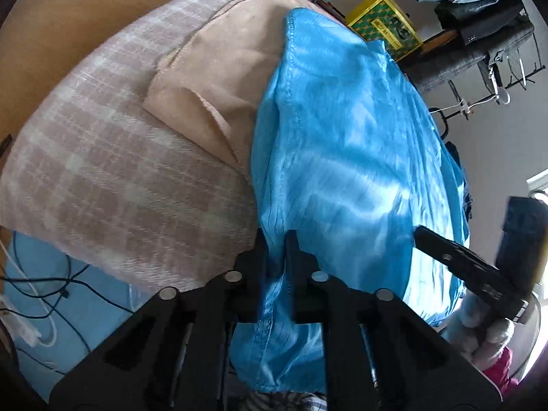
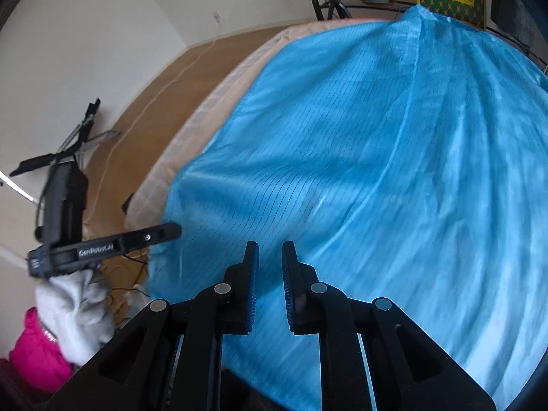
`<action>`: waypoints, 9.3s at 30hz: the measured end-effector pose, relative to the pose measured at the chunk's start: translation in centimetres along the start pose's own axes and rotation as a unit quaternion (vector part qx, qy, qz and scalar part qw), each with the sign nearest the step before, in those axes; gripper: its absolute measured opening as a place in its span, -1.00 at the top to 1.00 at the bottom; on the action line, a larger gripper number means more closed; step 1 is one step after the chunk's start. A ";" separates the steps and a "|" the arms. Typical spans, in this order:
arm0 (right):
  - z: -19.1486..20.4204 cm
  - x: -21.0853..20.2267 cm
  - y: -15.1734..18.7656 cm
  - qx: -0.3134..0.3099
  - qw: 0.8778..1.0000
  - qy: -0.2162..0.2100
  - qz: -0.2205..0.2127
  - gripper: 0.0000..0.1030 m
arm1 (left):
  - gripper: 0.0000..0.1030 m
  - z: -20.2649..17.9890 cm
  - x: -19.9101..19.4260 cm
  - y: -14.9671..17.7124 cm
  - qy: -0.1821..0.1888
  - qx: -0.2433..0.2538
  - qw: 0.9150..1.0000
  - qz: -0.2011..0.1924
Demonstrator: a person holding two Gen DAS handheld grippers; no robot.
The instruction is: Fold large clothes
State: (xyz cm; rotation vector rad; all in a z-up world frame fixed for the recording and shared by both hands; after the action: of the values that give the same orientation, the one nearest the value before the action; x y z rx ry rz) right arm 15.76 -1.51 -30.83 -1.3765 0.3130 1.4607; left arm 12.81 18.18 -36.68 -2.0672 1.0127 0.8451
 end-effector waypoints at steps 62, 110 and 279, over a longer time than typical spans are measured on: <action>1.0 4.3 -14.5 0.096 0.994 -0.047 -0.017 0.98 | 1.00 -13.7 -4.1 1.9 0.035 0.209 0.972 -0.097; -15.6 -7.9 -1.7 0.150 0.985 -0.031 -0.079 0.51 | 1.00 -16.2 -1.3 10.4 -0.011 0.278 0.960 -0.013; -29.5 -18.6 14.5 0.189 0.977 0.068 -0.074 0.99 | 0.99 -32.8 15.2 16.4 0.040 0.288 0.952 0.096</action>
State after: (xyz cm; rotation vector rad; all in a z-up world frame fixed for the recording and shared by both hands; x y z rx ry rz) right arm 16.84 -39.27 -30.59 -1.1641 0.5346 1.1178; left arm 14.75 -21.38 -34.76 -1.5290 1.3361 0.4772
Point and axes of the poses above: each gripper's, at about its wrist camera, not at the fingertips, and x roughly the way its jaws point, z to its left, y to its underside, the point moved 9 cm from there along x, roughly the way its jaws point, and after that the axes turned 1 degree about -x, right-handed, at the moved point
